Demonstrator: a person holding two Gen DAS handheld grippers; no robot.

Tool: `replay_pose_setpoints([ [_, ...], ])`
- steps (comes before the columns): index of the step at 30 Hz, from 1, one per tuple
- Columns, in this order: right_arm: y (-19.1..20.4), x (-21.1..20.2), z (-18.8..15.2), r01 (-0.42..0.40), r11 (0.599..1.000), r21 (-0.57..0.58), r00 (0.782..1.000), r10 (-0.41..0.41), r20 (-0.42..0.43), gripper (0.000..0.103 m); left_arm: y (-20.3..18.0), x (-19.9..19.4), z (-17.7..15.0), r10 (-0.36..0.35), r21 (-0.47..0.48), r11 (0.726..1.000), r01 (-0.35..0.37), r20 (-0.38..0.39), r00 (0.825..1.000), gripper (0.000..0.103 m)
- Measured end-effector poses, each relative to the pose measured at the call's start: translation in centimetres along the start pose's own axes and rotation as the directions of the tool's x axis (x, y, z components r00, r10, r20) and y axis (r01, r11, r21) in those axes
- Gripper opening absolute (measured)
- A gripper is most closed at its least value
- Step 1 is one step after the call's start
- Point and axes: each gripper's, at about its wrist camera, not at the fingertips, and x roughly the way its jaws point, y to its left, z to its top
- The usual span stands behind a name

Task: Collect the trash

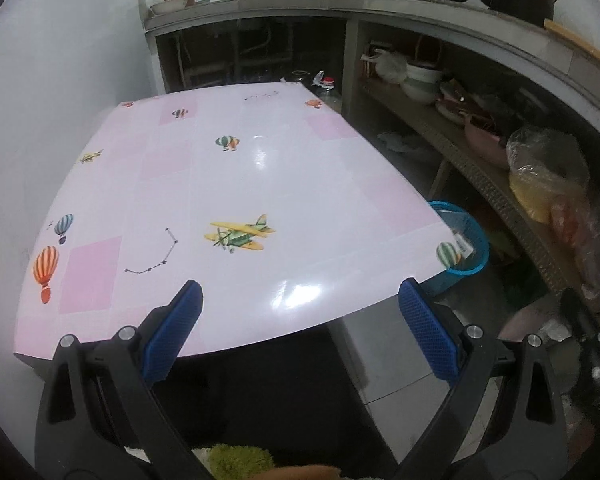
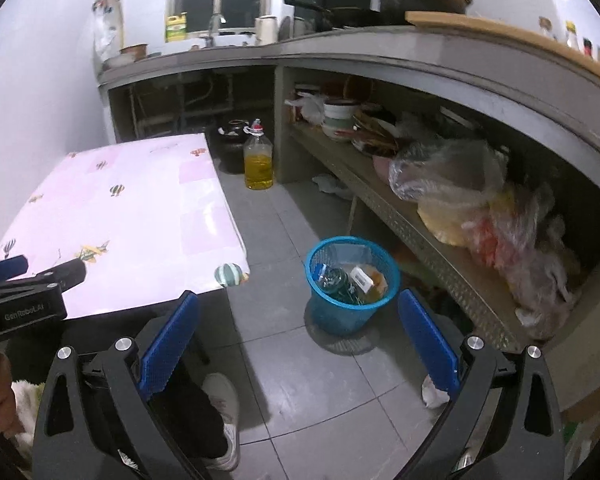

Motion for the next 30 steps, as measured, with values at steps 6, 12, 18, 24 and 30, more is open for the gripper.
replay_pose_setpoints([
  [6,-1.2,0.4,-0.5,0.042,0.999,-0.001,0.999,-0.042,-0.011,0.096,0.0,-0.3,0.2,0.053,0.026,0.998,-0.054,0.017,0.998,0.094],
  [12,-2.5,1.1,-1.1,0.064,0.998,0.013,0.998,-0.064,-0.024,0.096,-0.8,-0.3,-0.1,0.094,0.095,0.991,-0.094,0.009,0.996,0.094],
  [18,-3.2,1.4,-1.2,0.07,0.997,0.022,0.997,-0.069,-0.028,0.096,-1.5,-0.3,-0.5,0.115,0.144,0.983,-0.113,0.0,0.993,0.094],
  [24,-3.4,1.8,-1.2,0.07,0.997,0.018,0.997,-0.069,-0.034,0.096,-2.0,-0.4,-0.7,0.12,0.17,0.978,-0.119,0.004,0.993,0.094],
  [30,-3.4,1.8,-1.5,0.068,0.998,0.014,0.997,-0.068,-0.035,0.096,-2.3,-0.4,-0.7,0.121,0.183,0.976,-0.119,0.003,0.993,0.094],
])
